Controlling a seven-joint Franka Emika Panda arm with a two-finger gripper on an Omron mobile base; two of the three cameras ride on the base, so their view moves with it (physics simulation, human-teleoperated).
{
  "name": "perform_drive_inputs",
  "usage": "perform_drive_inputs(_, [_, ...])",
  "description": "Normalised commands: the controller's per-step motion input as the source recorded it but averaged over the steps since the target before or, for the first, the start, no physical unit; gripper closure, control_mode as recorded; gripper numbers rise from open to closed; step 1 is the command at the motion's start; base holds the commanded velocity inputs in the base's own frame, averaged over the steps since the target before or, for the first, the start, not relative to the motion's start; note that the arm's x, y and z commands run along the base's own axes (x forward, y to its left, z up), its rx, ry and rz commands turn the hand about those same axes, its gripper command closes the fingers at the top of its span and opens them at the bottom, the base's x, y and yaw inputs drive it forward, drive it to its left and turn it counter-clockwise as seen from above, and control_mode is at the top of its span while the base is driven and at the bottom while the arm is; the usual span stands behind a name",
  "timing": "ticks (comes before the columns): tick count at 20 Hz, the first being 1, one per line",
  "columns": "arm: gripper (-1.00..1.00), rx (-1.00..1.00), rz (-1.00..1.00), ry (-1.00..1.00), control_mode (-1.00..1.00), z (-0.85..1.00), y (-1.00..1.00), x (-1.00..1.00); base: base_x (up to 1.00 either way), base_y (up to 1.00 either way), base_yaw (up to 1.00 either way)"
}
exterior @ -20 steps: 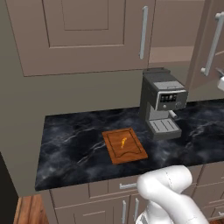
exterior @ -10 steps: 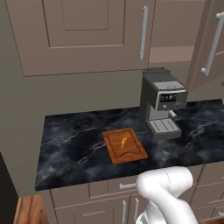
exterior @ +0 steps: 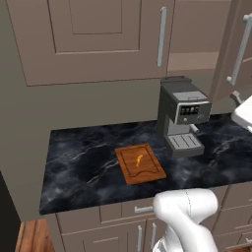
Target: Open the cabinet, retrieve the rolling pin, and place it next to the meat on the cutting board to prepare for tenderizing.
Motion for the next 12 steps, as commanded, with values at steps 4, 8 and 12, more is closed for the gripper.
perform_drive_inputs(4, [-1.0,-0.18,-0.16,0.02,-1.0,-0.06,0.85,0.12,0.0,0.0,0.0])
perform_drive_inputs(8, [-1.0,-0.22,-0.16,0.17,-1.0,-0.21,0.88,0.52,0.0,0.0,0.0])
perform_drive_inputs(12, [-1.0,-0.22,-0.18,0.17,-1.0,-0.24,0.67,0.49,0.0,0.0,0.0])
